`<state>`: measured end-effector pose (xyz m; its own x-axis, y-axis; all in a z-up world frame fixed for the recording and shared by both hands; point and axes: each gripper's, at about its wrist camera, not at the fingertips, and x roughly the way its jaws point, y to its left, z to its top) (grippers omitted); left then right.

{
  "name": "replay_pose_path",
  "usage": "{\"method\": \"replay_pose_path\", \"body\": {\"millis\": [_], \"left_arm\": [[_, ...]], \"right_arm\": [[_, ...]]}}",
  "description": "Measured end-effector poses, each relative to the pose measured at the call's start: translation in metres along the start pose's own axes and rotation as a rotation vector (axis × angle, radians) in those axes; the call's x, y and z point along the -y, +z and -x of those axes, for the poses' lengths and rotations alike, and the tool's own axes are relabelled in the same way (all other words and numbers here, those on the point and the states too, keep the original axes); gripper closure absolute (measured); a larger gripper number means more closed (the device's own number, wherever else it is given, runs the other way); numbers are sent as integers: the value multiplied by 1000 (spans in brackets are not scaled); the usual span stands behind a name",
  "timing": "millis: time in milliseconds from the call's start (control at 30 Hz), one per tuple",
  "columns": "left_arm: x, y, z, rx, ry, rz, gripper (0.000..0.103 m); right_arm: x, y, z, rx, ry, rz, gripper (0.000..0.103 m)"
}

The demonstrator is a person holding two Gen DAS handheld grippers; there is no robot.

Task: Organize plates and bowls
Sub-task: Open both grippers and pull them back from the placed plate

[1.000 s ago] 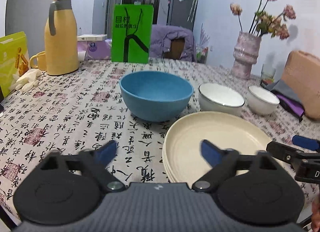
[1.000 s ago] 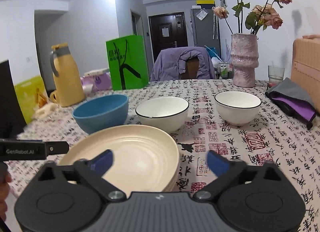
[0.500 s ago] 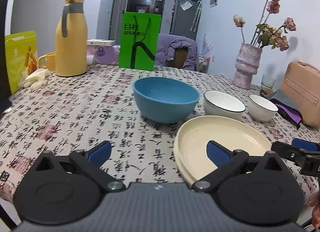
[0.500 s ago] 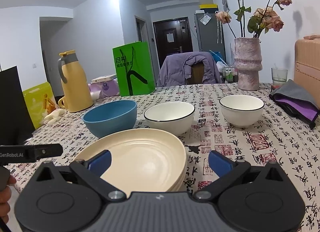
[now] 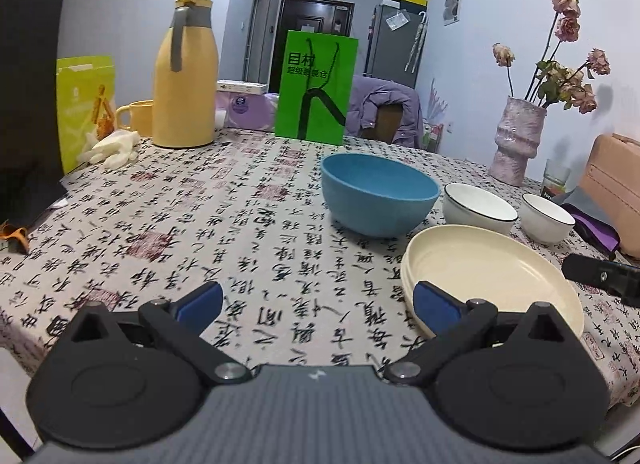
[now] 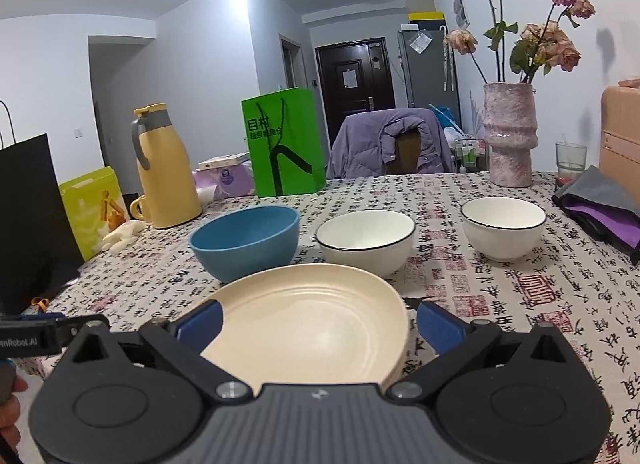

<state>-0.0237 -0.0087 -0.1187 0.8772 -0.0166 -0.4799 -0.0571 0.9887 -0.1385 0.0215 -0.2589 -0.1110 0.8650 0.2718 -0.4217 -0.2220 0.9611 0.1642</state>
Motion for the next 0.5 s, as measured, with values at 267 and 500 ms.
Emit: {"method": "replay_pose_path", "body": {"millis": [267,500], "left_arm": [[-19,-1,6,20,29,49,0],[-26,0,2,15,25,64,0]], "right_arm": [[-16,1,-10,-30,29,25,0],[-18,3,-17,-43,36,34,0]]}}
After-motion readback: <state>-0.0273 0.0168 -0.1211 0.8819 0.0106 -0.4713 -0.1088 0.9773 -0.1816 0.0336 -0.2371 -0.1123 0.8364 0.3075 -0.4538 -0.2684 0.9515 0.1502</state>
